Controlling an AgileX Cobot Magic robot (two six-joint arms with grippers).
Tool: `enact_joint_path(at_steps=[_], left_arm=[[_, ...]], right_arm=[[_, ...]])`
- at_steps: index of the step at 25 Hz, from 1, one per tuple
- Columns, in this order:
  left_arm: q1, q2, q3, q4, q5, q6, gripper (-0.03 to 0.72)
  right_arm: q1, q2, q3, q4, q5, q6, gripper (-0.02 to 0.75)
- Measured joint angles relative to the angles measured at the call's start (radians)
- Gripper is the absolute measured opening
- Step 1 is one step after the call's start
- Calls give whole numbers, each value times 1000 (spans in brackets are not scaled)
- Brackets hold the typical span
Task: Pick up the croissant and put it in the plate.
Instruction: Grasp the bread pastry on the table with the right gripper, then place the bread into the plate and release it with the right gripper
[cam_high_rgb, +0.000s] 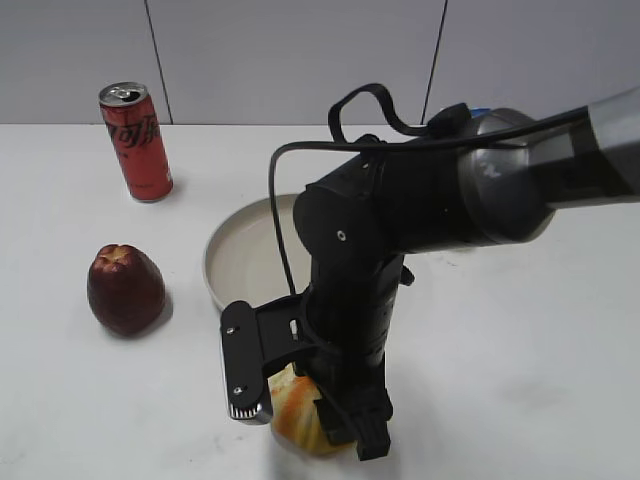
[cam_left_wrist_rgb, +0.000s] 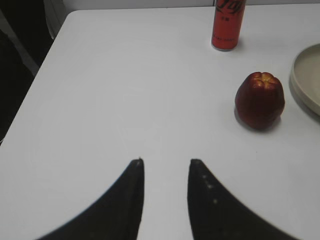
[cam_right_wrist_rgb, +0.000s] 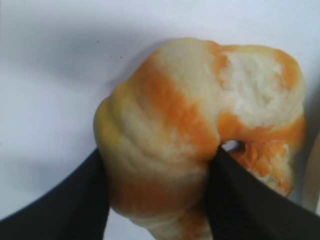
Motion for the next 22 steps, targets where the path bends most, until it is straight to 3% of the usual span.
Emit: enact_joint_path(at_steps=[3,4,10,15,22], left_arm=[[0,0,0,0,0,0,235],[0,0,0,0,0,0,235],[0,0,0,0,0,0,235],[0,0,0,0,0,0,235],[0,0,0,0,0,0,235]], right_arm=[[0,0,-3,-4,7,0,199],[0,0,-3,-4,11,0,163],[7,-93,-44,19,137,26,160],[-6,-179,-188,5,131,127,160],[-127,12,-450,-25,154,224,160]])
